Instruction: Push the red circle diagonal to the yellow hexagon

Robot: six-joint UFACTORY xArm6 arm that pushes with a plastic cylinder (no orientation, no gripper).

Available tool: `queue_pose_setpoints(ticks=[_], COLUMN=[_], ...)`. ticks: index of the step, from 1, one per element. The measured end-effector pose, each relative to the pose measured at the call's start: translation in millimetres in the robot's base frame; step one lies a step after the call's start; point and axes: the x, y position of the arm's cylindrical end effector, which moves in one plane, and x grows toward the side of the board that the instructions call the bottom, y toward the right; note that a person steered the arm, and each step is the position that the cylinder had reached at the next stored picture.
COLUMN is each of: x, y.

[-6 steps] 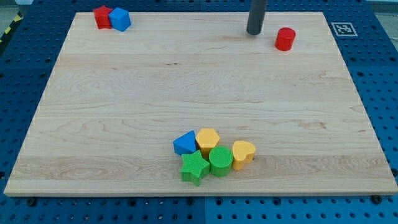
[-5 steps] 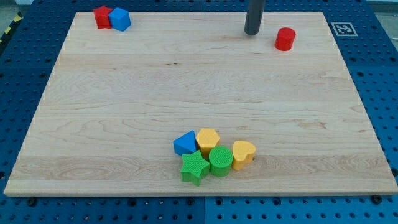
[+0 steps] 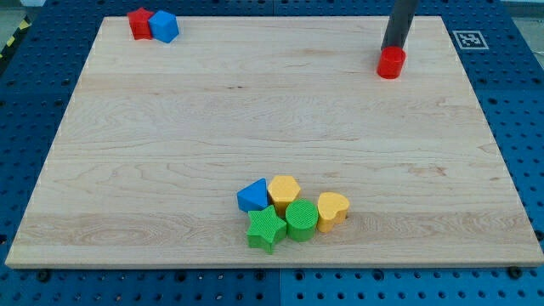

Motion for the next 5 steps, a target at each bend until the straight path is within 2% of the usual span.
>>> queue_pose_setpoints(ticks=[2, 4, 5], x=[3.8, 25.3, 25.3], y=[7.3, -22.7, -15.6])
